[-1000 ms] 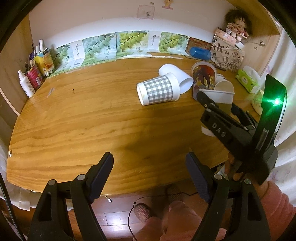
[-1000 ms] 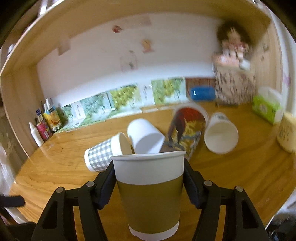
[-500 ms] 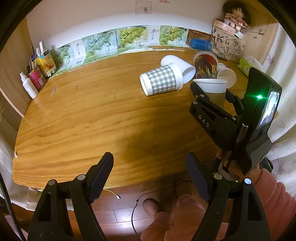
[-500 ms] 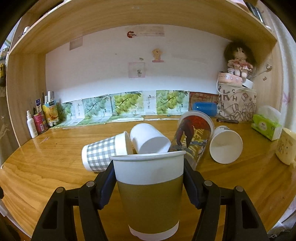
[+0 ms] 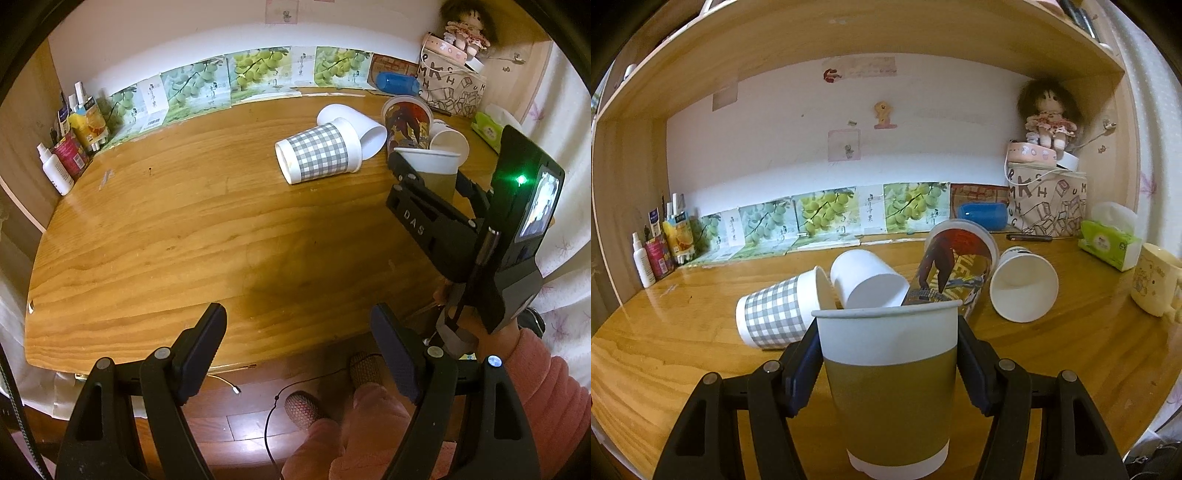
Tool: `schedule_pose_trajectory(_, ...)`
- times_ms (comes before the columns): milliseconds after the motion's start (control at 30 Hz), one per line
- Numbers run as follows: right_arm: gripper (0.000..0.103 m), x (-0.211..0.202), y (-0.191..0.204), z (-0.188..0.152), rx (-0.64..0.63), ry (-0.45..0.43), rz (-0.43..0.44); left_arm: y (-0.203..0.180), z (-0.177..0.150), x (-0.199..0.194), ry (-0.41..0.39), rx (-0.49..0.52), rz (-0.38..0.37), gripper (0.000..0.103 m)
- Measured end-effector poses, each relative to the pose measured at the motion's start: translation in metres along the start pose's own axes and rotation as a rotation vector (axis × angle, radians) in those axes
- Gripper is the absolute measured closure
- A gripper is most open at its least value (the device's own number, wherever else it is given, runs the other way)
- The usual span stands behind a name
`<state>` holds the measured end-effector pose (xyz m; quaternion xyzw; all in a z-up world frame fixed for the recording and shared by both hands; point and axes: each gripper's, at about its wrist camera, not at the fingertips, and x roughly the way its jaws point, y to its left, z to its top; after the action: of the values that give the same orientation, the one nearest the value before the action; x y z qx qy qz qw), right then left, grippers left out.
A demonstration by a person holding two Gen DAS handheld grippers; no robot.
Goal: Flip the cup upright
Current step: 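Lift and rotate the cup with the right gripper until its opening faces up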
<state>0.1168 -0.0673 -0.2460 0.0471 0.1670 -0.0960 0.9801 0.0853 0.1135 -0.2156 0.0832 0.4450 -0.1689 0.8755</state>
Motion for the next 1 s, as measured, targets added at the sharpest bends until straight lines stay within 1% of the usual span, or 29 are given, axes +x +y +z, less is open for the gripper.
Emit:
schedule_pose_trajectory(400,0.035,-0.0042,-0.0026,-0.0064,0.027,0.015,0.000,-0.0003,-0.0033,0.0003,0.008,-0.001,-0.003,0.020)
schedule_pose_trajectory(833,0.035,-0.0078,-0.0057,-0.0028,0.044,0.003,0.004,-0.0021,-0.0070,-0.0001,0.018,0.002,-0.008,0.020)
schedule_pose_trajectory(1000,0.034,-0.0083,-0.0043,-0.0056,0.040,0.019,0.005,-0.0015,-0.0086,0.0000,0.023,0.001,-0.008,0.020)
